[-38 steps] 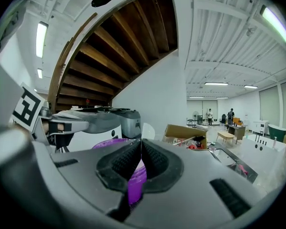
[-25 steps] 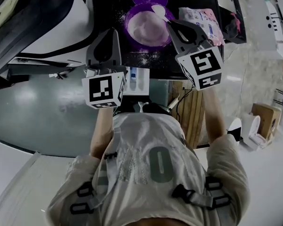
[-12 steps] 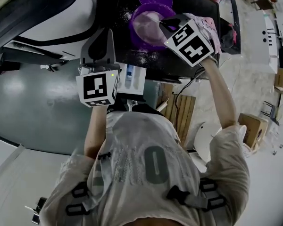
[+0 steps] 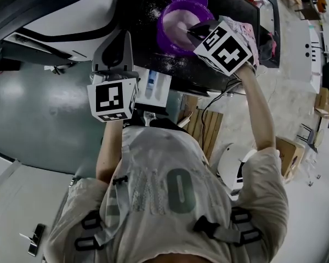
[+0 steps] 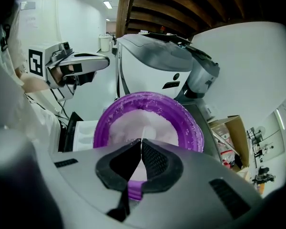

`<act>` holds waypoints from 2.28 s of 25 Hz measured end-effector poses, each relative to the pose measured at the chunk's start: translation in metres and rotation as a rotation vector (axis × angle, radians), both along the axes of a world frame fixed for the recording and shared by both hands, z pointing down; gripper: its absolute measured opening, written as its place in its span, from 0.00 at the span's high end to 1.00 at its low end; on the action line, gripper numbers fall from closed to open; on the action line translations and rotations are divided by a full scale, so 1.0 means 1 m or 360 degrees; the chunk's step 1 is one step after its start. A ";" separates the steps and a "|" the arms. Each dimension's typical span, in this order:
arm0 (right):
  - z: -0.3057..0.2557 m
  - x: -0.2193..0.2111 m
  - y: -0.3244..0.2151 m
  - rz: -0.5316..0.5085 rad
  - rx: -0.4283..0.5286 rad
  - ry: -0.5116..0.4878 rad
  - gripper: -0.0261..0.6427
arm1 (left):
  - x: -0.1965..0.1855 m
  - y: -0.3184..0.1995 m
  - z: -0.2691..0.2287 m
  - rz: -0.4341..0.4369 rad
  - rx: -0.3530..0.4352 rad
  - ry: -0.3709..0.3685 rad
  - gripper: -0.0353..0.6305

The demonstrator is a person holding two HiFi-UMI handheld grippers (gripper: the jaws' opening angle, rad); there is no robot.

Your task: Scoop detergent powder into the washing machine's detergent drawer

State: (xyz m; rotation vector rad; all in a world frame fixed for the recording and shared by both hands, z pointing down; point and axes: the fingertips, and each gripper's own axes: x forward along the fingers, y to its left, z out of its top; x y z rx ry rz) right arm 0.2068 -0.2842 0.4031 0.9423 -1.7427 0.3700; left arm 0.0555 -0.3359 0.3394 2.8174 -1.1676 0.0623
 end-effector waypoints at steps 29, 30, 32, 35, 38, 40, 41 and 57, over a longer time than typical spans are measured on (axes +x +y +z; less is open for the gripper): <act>-0.063 0.023 0.008 0.1177 0.0081 -0.1905 0.94 | 0.023 0.002 -0.030 0.0077 0.0104 0.0006 0.92; -0.066 0.025 0.010 0.1210 0.0117 -0.2001 0.94 | 0.025 0.003 -0.031 0.0089 0.0112 0.0001 0.92; -0.071 0.031 0.014 0.1298 0.0194 -0.2176 0.94 | 0.032 0.006 -0.034 0.0115 0.0129 -0.0008 0.92; -0.079 0.037 0.027 0.1400 0.0295 -0.2453 0.94 | 0.045 0.012 -0.039 0.0157 0.0152 -0.0021 0.92; -0.079 0.034 0.048 0.1478 0.0351 -0.2695 0.94 | 0.057 0.019 -0.042 0.0219 0.0168 -0.0024 0.92; -0.077 0.033 0.061 0.1523 0.0391 -0.2786 0.94 | 0.064 0.024 -0.043 0.0260 0.0185 -0.0022 0.92; -0.077 0.033 0.067 0.1540 0.0408 -0.2829 0.94 | 0.067 0.027 -0.044 0.0274 0.0193 -0.0018 0.92; -0.046 -0.002 0.139 0.1632 0.0521 -0.3081 0.94 | 0.058 0.061 -0.026 0.0375 0.0299 -0.0034 0.92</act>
